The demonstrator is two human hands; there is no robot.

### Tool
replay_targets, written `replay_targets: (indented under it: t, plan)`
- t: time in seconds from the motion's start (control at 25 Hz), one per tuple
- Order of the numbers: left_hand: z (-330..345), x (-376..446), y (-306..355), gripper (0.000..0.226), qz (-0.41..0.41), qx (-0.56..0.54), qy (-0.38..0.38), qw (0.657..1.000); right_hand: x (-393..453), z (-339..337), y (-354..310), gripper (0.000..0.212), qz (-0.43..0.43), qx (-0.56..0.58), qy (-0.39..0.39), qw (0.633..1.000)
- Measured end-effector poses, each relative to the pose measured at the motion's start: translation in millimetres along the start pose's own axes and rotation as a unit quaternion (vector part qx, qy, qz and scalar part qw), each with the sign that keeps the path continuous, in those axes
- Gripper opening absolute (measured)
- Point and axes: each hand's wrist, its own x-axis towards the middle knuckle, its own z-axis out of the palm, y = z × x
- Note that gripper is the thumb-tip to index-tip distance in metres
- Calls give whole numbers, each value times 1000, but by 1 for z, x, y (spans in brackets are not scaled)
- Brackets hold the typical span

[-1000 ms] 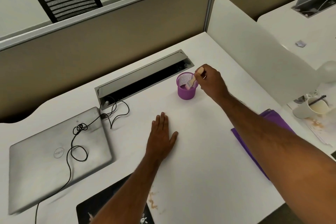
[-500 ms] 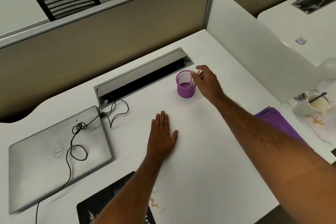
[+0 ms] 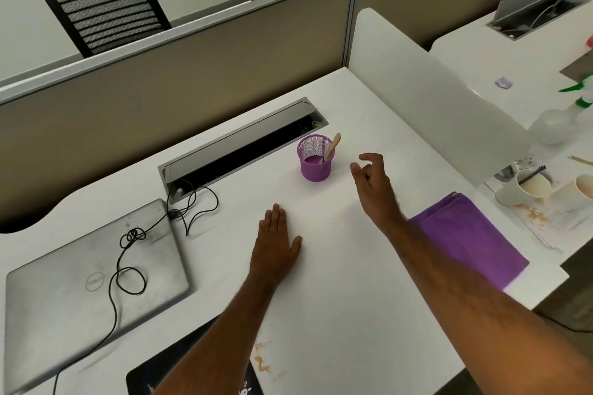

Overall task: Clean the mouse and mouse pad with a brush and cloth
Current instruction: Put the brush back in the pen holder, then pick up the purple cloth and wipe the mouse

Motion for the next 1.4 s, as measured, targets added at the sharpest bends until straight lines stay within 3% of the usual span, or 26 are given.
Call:
replay_targets:
  t: [0.36,0.6,0.8,1.0,1.24,1.4]
  plan:
    - [4,-21,36,70,17,-30,44,998,-50,-43,37,3,-25,-67,-23,997]
    - [22,-29,85,73,54,-39,34,997,-71,-100,69,28,-21,-150,-15,988]
    - [31,-33,126,72,80,-65,39,994,-81,-159,98,44,19,-278,-6,960]
    - [40,-36,162,69,86,-102,33,990,-84,-203,126,59,110,-354,2,929]
    - [50,-40,176,70,68,-125,6,990,-81,-223,141,71,205,-341,-20,917]
    - [54,-47,175,69,50,-136,-8,989,-74,-227,141,51,258,-246,-43,933]
